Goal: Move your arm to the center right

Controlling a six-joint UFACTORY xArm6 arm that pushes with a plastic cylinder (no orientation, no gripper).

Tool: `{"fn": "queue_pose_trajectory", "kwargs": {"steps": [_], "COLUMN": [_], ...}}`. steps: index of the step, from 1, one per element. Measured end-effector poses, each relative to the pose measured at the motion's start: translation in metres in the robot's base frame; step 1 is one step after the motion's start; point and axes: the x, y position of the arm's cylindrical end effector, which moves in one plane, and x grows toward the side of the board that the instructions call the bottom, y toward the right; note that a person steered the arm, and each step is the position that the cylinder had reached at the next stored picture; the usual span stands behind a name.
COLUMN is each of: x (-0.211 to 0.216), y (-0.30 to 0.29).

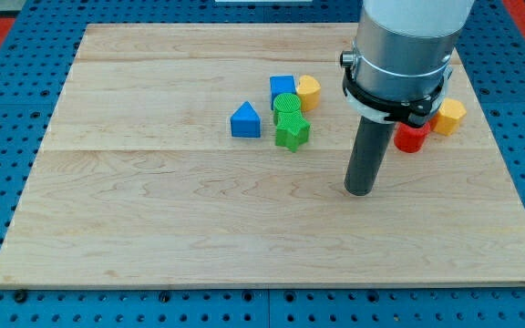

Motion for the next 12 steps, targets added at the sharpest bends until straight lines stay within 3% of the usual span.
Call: {"fn": "queue_pose_trajectory", "kwargs": {"steps": [10, 12], "x": [0.023, 0.004], "y": [-0.001, -0.036]}}
